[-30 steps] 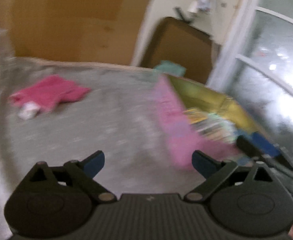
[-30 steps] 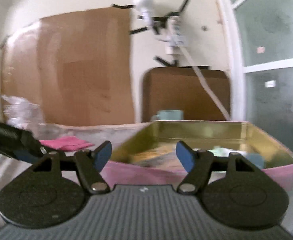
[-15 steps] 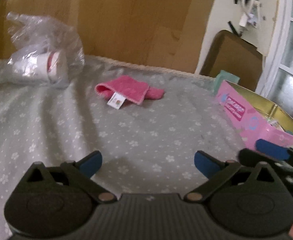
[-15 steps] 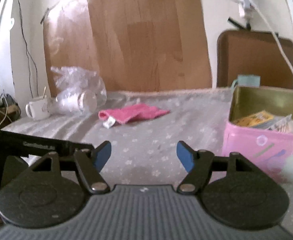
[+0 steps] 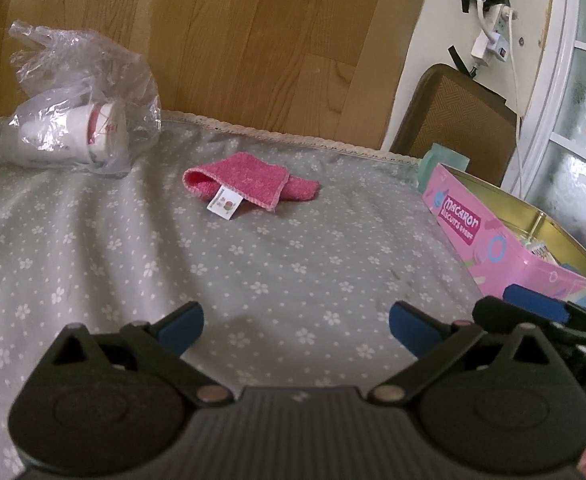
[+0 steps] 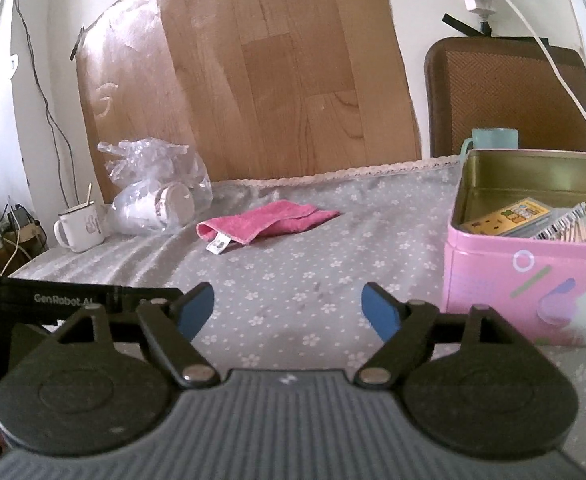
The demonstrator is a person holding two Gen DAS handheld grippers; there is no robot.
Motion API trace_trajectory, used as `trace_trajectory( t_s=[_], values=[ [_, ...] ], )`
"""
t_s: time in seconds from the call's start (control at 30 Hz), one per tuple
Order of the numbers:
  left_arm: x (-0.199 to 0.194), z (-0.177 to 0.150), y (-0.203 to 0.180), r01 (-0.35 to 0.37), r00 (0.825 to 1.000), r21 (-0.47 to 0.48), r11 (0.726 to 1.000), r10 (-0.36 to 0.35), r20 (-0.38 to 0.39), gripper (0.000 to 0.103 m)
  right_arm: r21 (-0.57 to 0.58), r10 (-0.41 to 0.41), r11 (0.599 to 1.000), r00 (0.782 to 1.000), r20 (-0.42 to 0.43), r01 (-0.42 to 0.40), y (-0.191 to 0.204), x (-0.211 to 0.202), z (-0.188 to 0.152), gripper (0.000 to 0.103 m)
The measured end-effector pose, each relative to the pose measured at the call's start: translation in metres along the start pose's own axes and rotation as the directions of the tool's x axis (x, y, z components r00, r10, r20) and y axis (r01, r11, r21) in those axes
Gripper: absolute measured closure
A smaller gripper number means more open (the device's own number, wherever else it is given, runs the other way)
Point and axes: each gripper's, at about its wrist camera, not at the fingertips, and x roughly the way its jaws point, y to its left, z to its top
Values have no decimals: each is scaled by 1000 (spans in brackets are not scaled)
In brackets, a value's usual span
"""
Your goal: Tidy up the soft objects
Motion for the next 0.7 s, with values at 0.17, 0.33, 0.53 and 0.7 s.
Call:
trace_trajectory(
  t_s=[0.17, 0.33, 0.53, 0.7],
  values=[
    [0, 0, 0, 0, 1000, -2, 1000, 0, -3, 0, 15, 3, 1000, 1000, 13, -3, -2, -3, 0, 18],
    [0, 0, 1, 0, 1000, -2, 1000, 0, -3, 0, 23, 7, 1000, 1000, 24, -8, -4, -4, -1, 18],
    [0, 0, 1, 0, 1000, -3, 1000, 0, -3, 0, 26, 10, 1000, 1000, 29, -10, -4, -5, -1, 17],
    [0, -1, 1, 3, 1000, -3, 1000, -3, -3, 0, 25, 11, 1000, 999, 30, -12, -5, -5, -1, 17]
  ],
)
